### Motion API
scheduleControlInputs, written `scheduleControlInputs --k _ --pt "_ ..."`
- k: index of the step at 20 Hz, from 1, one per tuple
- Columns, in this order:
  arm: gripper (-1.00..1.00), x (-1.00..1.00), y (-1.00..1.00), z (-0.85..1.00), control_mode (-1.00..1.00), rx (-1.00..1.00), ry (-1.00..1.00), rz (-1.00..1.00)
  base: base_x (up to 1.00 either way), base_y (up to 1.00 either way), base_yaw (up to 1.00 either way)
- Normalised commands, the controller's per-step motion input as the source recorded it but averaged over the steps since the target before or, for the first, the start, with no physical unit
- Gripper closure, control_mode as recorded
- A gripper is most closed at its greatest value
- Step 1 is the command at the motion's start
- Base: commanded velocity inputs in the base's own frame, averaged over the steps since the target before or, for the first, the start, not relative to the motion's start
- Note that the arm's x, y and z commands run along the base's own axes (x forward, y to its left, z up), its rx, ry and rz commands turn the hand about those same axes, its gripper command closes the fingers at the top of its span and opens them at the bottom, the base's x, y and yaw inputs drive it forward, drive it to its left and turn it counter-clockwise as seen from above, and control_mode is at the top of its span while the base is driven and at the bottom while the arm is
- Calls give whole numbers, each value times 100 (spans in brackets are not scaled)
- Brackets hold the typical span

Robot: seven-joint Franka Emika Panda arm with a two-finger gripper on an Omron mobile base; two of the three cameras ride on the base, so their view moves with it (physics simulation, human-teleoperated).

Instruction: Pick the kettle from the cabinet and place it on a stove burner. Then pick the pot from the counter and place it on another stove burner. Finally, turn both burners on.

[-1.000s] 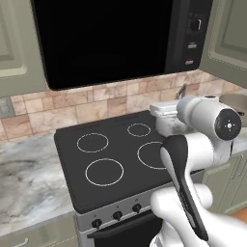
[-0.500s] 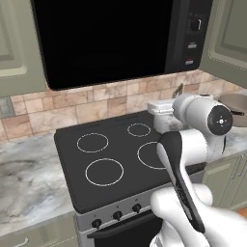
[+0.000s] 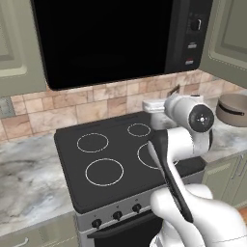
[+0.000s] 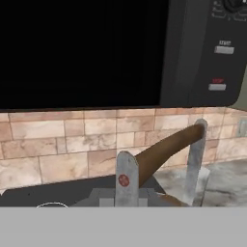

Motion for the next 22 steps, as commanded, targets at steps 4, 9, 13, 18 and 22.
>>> scheduleControlInputs --k 4,9,13,18,22 --pt "100 32 5 -16 -100 0 0 -12 0 0 0" --pt "100 30 3 -13 -100 0 0 -12 0 0 0" --pt "100 24 0 -5 -100 0 0 -11 0 0 0" --pt "100 22 0 -7 -100 0 0 -8 0 0 0" --pt "100 15 -4 -22 -100 0 7 0 0 0 0"
